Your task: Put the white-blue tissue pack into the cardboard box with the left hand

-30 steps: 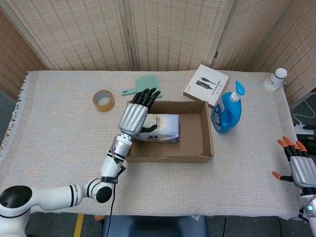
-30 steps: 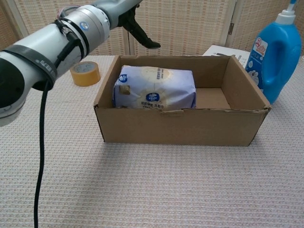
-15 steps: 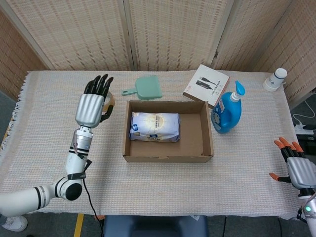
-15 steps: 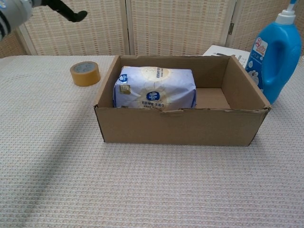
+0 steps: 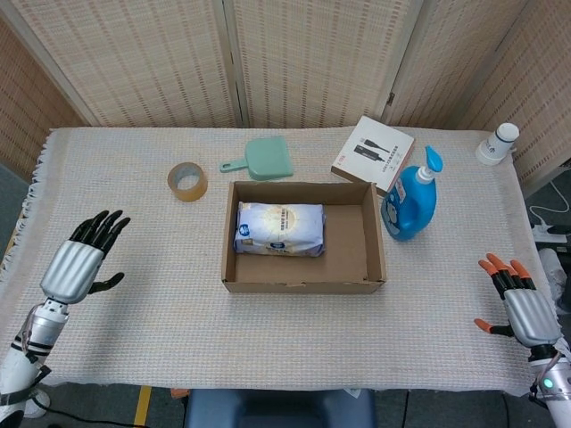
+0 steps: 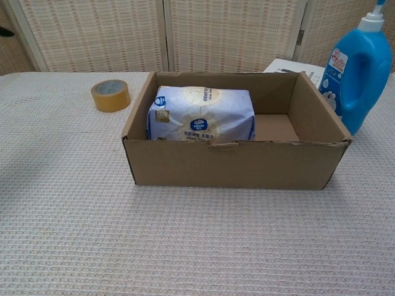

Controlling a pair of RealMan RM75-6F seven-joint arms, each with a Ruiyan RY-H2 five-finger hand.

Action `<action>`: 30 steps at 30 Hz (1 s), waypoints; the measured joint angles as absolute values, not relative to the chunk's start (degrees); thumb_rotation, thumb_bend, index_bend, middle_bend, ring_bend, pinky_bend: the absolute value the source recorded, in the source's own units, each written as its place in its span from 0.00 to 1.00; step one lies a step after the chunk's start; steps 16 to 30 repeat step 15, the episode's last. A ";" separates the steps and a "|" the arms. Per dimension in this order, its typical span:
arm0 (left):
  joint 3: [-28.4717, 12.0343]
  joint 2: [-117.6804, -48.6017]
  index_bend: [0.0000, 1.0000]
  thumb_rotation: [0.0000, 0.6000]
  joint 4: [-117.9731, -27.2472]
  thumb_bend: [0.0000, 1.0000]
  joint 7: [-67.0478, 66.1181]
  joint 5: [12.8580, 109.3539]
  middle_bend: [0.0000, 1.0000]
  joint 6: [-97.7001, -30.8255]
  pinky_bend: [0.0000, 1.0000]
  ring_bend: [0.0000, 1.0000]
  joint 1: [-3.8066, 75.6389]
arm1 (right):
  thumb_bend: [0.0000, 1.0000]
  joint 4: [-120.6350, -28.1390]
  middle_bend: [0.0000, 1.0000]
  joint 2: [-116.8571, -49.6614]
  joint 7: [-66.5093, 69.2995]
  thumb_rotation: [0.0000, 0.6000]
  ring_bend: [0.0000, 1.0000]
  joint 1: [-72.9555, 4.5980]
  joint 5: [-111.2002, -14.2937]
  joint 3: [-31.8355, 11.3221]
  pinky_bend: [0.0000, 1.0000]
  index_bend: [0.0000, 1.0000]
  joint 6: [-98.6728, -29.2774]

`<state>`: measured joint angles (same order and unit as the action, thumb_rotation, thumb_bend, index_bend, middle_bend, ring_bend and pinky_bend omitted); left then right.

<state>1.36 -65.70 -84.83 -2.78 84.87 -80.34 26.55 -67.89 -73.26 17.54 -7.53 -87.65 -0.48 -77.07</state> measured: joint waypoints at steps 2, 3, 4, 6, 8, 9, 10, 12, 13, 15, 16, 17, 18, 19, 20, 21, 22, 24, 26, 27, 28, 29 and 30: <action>2.68 -65.56 0.00 1.00 -82.99 0.17 -2.49 84.28 0.00 -80.60 0.17 0.00 23.96 | 0.00 -68.00 0.00 -73.30 17.35 1.00 0.00 -7.58 -87.73 -0.43 0.00 0.11 -77.12; 2.91 -65.69 0.00 1.00 -82.34 0.17 -2.75 83.73 0.00 -80.64 0.16 0.00 23.12 | 0.00 -68.04 0.00 -73.34 17.20 1.00 0.00 -7.61 -87.72 -0.43 0.00 0.11 -77.10; 3.00 -65.96 0.00 1.00 -81.73 0.17 -3.12 83.05 0.00 -80.64 0.16 0.00 22.37 | 0.00 -68.05 0.00 -73.39 17.08 1.00 0.00 -7.64 -87.70 -0.43 0.00 0.11 -77.06; 3.03 -67.02 0.00 1.00 -80.24 0.17 -3.72 81.38 0.00 -80.47 0.17 0.00 21.01 | 0.00 -67.99 0.00 -73.53 16.81 1.00 0.00 -7.68 -87.70 -0.37 0.00 0.11 -76.94; 2.84 -68.04 0.00 1.00 -78.41 0.17 -3.81 80.28 0.00 -80.09 0.17 0.00 20.22 | 0.00 -67.90 0.00 -73.64 16.63 1.00 0.00 -7.70 -87.67 -0.28 0.00 0.11 -76.82; 2.72 -68.44 0.00 1.00 -77.61 0.17 -3.76 79.88 0.00 -79.93 0.17 0.00 19.88 | 0.00 -67.88 0.00 -73.68 16.53 1.00 0.00 -7.70 -87.65 -0.25 0.00 0.11 -76.79; 2.56 -68.82 0.00 1.00 -76.84 0.17 -3.67 79.57 0.00 -79.81 0.17 0.00 19.52 | 0.00 -67.89 0.00 -73.70 16.50 1.00 0.00 -7.69 -87.67 -0.24 0.00 0.11 -76.84; 2.22 -69.58 0.00 1.00 -75.25 0.17 -3.40 79.18 0.00 -79.70 0.17 0.00 18.69 | 0.00 -67.94 0.00 -73.70 16.42 1.00 0.00 -7.65 -87.76 -0.24 0.00 0.11 -77.15; 2.10 -69.86 0.00 1.00 -74.68 0.17 -3.30 79.10 0.00 -79.66 0.16 0.00 18.38 | 0.00 -67.96 0.00 -73.70 16.38 1.00 0.00 -7.62 -87.79 -0.24 0.00 0.11 -77.29; 1.92 -70.41 0.00 1.00 -73.49 0.17 -3.21 79.06 0.00 -79.54 0.16 0.00 17.82 | 0.00 -67.95 0.00 -73.70 16.29 1.00 0.00 -7.57 -87.70 -0.31 0.00 0.11 -77.41; 1.92 -70.41 0.00 1.00 -73.49 0.17 -3.21 79.06 0.00 -79.54 0.16 0.00 17.82 | 0.00 -67.95 0.00 -73.70 16.29 1.00 0.00 -7.57 -87.70 -0.31 0.00 0.11 -77.41; 1.92 -70.41 0.00 1.00 -73.49 0.17 -3.21 79.06 0.00 -79.54 0.16 0.00 17.82 | 0.00 -67.95 0.00 -73.70 16.29 1.00 0.00 -7.57 -87.70 -0.31 0.00 0.11 -77.41; 1.92 -70.41 0.00 1.00 -73.49 0.17 -3.21 79.06 0.00 -79.54 0.16 0.00 17.82 | 0.00 -67.95 0.00 -73.70 16.29 1.00 0.00 -7.57 -87.70 -0.31 0.00 0.11 -77.41; 1.92 -70.41 0.00 1.00 -73.49 0.17 -3.21 79.06 0.00 -79.54 0.16 0.00 17.82 | 0.00 -67.95 0.00 -73.70 16.29 1.00 0.00 -7.57 -87.70 -0.31 0.00 0.11 -77.41; 1.92 -70.41 0.00 1.00 -73.49 0.17 -3.21 79.06 0.00 -79.54 0.16 0.00 17.82 | 0.00 -67.95 0.00 -73.70 16.29 1.00 0.00 -7.57 -87.70 -0.31 0.00 0.11 -77.41; 1.92 -70.41 0.00 1.00 -73.49 0.17 -3.21 79.06 0.00 -79.54 0.16 0.00 17.82 | 0.00 -67.95 0.00 -73.70 16.29 1.00 0.00 -7.57 -87.70 -0.31 0.00 0.11 -77.41; 1.92 -70.41 0.00 1.00 -73.49 0.17 -3.21 79.06 0.00 -79.54 0.16 0.00 17.82 | 0.00 -67.95 0.00 -73.70 16.29 1.00 0.00 -7.57 -87.70 -0.31 0.00 0.11 -77.41; 1.92 -70.41 0.00 1.00 -73.49 0.17 -3.21 79.06 0.00 -79.54 0.16 0.00 17.82 | 0.00 -67.95 0.00 -73.70 16.29 1.00 0.00 -7.57 -87.70 -0.31 0.00 0.11 -77.41; 1.92 -70.41 0.00 1.00 -73.49 0.17 -3.21 79.06 0.00 -79.54 0.16 0.00 17.82 | 0.00 -67.95 0.00 -73.70 16.29 1.00 0.00 -7.57 -87.70 -0.31 0.00 0.11 -77.41; 1.92 -70.41 0.00 1.00 -73.49 0.17 -3.21 79.06 0.00 -79.54 0.16 0.00 17.82 | 0.00 -67.95 0.00 -73.70 16.29 1.00 0.00 -7.57 -87.70 -0.31 0.00 0.11 -77.41; 1.92 -70.41 0.00 1.00 -73.49 0.17 -3.21 79.06 0.00 -79.54 0.16 0.00 17.82 | 0.00 -67.95 0.00 -73.70 16.29 1.00 0.00 -7.57 -87.70 -0.31 0.00 0.11 -77.41; 1.92 -70.41 0.00 1.00 -73.49 0.17 -3.21 79.06 0.00 -79.54 0.16 0.00 17.82 | 0.00 -67.95 0.00 -73.70 16.29 1.00 0.00 -7.57 -87.70 -0.31 0.00 0.11 -77.41; 1.92 -70.41 0.00 1.00 -73.49 0.17 -3.21 79.06 0.00 -79.54 0.16 0.00 17.82 | 0.00 -67.95 0.00 -73.70 16.29 1.00 0.00 -7.57 -87.70 -0.31 0.00 0.11 -77.41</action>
